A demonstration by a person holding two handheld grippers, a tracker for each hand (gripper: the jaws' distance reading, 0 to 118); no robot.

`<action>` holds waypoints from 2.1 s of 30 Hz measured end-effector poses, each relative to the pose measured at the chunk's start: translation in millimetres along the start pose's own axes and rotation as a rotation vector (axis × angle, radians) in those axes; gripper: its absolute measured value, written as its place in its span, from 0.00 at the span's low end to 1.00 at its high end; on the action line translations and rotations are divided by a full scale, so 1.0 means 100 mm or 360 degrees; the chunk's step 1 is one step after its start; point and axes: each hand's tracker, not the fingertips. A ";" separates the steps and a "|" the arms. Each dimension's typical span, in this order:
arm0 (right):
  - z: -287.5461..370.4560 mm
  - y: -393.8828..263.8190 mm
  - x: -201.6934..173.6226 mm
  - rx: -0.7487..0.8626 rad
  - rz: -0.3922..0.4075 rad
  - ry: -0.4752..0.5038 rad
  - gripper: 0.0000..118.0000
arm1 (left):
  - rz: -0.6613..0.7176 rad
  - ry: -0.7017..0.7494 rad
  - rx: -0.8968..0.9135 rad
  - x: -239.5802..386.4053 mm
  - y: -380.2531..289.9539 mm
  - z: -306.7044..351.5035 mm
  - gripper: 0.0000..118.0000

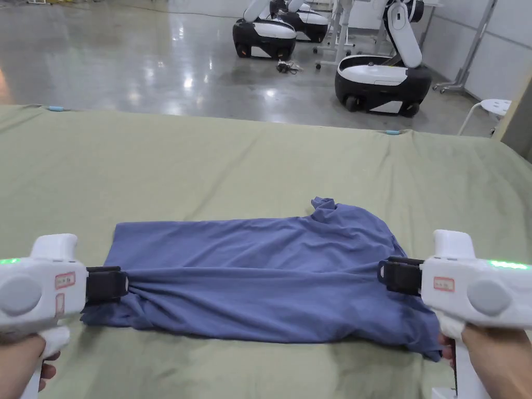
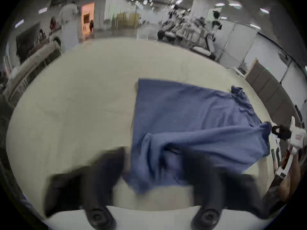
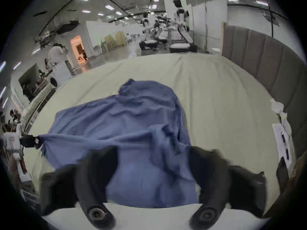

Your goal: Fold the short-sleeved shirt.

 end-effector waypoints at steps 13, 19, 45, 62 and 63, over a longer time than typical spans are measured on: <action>1.51 -1.05 -0.74 0.0489 0.0171 0.0030 0.05 | -0.0126 0.0161 0.0193 -0.01 -1.20 0.98 0.01; 1.41 -1.06 -0.57 0.0362 0.0169 0.0021 0.05 | -0.0151 0.0143 0.0044 -0.10 -0.77 0.36 0.08; -0.42 -0.64 0.32 -0.0333 -0.0036 0.0008 0.19 | -0.0217 0.0153 -0.0202 0.21 -0.04 -0.49 0.07; 1.35 -0.68 0.34 -0.0187 -0.0061 0.0243 0.14 | 0.0021 -0.0124 -0.0028 -0.13 -0.41 1.12 0.07; 1.35 -0.80 0.35 -0.0211 -0.0066 0.0224 0.14 | 0.0074 -0.0136 -0.0060 -0.21 -0.54 1.11 0.07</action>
